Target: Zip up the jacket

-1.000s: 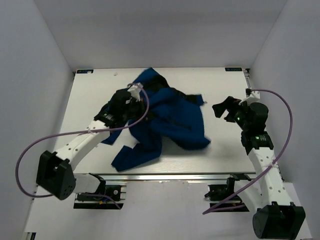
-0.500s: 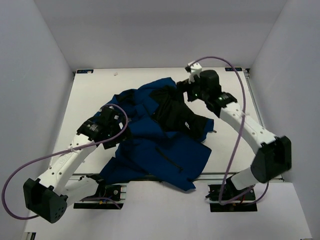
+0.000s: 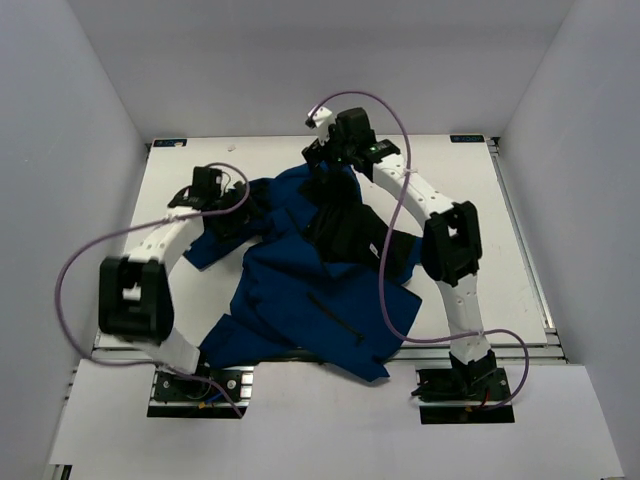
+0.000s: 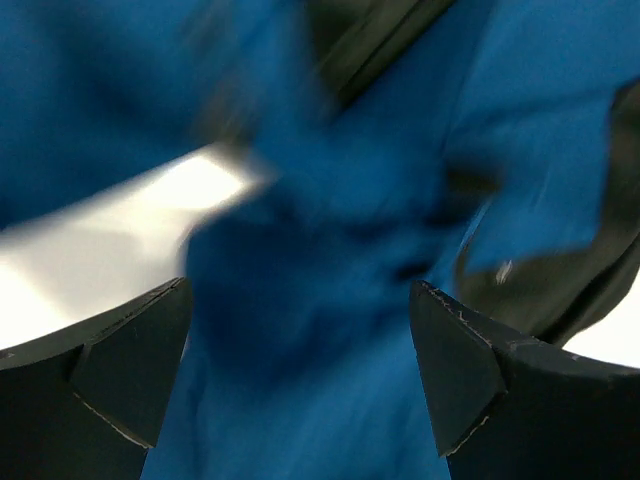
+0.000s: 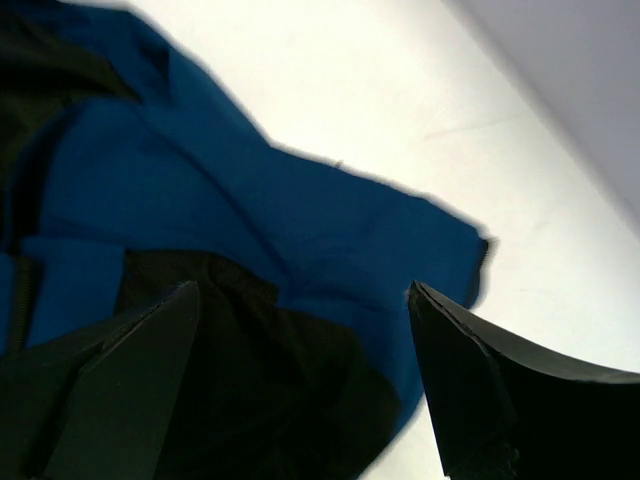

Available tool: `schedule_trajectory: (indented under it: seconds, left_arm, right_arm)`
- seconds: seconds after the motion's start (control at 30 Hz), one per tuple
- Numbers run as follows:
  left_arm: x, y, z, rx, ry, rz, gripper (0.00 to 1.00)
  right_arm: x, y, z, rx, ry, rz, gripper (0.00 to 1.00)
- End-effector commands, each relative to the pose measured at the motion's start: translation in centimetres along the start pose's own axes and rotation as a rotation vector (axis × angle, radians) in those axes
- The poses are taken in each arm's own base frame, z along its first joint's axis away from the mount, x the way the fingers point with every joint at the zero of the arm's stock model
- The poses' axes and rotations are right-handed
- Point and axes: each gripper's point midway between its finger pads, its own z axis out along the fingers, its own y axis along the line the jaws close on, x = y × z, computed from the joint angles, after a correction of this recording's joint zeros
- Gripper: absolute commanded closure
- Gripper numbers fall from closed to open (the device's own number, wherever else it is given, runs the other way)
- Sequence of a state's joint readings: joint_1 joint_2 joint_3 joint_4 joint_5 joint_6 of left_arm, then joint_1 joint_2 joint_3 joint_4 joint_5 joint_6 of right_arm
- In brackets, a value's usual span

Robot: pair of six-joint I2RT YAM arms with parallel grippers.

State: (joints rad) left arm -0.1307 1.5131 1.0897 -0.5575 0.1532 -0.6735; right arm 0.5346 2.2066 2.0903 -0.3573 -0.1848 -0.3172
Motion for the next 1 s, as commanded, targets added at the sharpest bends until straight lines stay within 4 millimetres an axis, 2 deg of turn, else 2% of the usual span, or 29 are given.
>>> schedule_trajectory:
  seconds: [0.0,0.03,0.07,0.13,0.2,0.23,0.3,0.33,0.37,0.43,0.47,0.5,0.53,0.57,0.6,0.63,0.67,0.7,0.73,0.77,0.8,0.83,0.87,0.9,0.93,0.97]
  left_arm:
    - [-2.7,-4.6,2.6,0.221,-0.005,0.103,0.02]
    - [-3.3,-5.4,3.1,0.246,-0.012,0.108,0.02]
    - [-3.6,-5.5,4.6,0.256,-0.008,0.103,0.02]
    - [-4.3,-6.4,5.5,0.281,0.000,0.102,0.02]
    - [-4.5,-6.1,7.0,0.267,0.007,0.097,0.02]
    - [-4.7,-6.1,7.4,0.265,0.005,0.097,0.22]
    - [-5.7,-6.9,8.0,0.287,-0.010,0.118,0.73]
    - [-6.1,-7.2,8.0,0.293,-0.015,0.124,0.99]
    - [-7.5,-8.5,7.4,0.326,-0.046,0.148,1.00]
    - [-8.7,-10.4,6.3,0.393,-0.074,0.205,1.00]
    - [-10.4,-12.4,4.7,0.445,-0.122,0.245,1.00]
    - [-11.2,-13.5,3.4,0.478,-0.149,0.278,1.00]
    - [-12.4,-14.7,1.5,0.505,-0.197,0.326,1.00]
    - [-13.1,-15.6,0.1,0.517,-0.227,0.347,1.00]
    - [-14.7,-17.0,-2.2,0.544,-0.291,0.394,1.00]
    - [-15.5,-18.2,-4.8,0.565,-0.345,0.424,1.00]
    - [-16.1,-18.8,-6.4,0.574,-0.383,0.438,1.00]
    - [-16.9,-20.0,-8.6,0.600,-0.434,0.469,1.00]
    - [-17.3,-21.1,-11.2,0.639,-0.481,0.497,1.00]
    - [-17.1,-22.1,-12.6,0.670,-0.496,0.514,1.00]
    - [-17.4,-23.6,-15.1,0.719,-0.533,0.549,1.00]
    - [-16.5,-25.0,-16.9,0.765,-0.539,0.574,1.00]
    - [-16.1,-26.1,-18.2,0.792,-0.548,0.592,1.00]
    - [-15.7,-27.5,-20.6,0.826,-0.582,0.633,1.00]
    - [-14.2,-29.2,-22.5,0.867,-0.592,0.668,1.00]
    - [-13.7,-30.1,-23.9,0.870,-0.626,0.693,1.00]
  right_arm:
    - [2.1,1.5,1.5,-0.080,0.033,0.034,0.11]
    - [2.6,1.8,2.0,-0.093,0.034,0.042,0.11]
    - [3.2,2.1,2.4,-0.106,0.039,0.053,0.11]
    - [4.3,3.0,3.3,-0.149,0.051,0.080,0.11]
    - [5.7,3.9,4.0,-0.188,0.074,0.114,0.16]
    - [6.3,4.1,4.2,-0.194,0.087,0.129,0.36]
    - [7.4,4.2,4.5,-0.181,0.114,0.158,0.56]
    - [7.4,4.0,4.4,-0.171,0.118,0.173,0.84]
    - [7.1,3.8,4.2,-0.160,0.117,0.174,1.00]
    - [5.2,2.0,3.0,-0.057,0.093,0.177,1.00]
    - [4.2,1.1,2.2,-0.011,0.071,0.169,1.00]
    - [1.3,-1.4,-0.4,0.131,0.014,0.159,1.00]
    - [2.0,-2.1,-1.5,0.199,0.020,0.173,1.00]
    - [-0.2,-4.0,-3.2,0.309,-0.065,0.185,1.00]
    - [-3.3,-6.3,-7.9,0.458,-0.146,0.198,1.00]
    - [-3.2,-6.7,-9.4,0.510,-0.180,0.211,1.00]
    - [-6.1,-7.4,-14.0,0.568,-0.276,0.222,1.00]
    - [-6.8,-7.8,-16.1,0.607,-0.316,0.229,1.00]
    - [-6.5,-7.4,-17.5,0.613,-0.322,0.235,1.00]
    - [-8.8,-7.0,-21.9,0.633,-0.411,0.266,1.00]
    - [-9.3,-6.3,-23.4,0.617,-0.435,0.273,1.00]
    - [-8.8,-5.5,-24.5,0.603,-0.440,0.284,1.00]
    - [-10.5,-4.5,-28.8,0.603,-0.531,0.299,1.00]
    - [-10.8,-3.6,-30.3,0.581,-0.561,0.291,1.00]
    - [-12.2,-2.2,-34.6,0.575,-0.658,0.304,1.00]
    - [-11.4,-1.4,-35.5,0.574,-0.670,0.304,1.00]
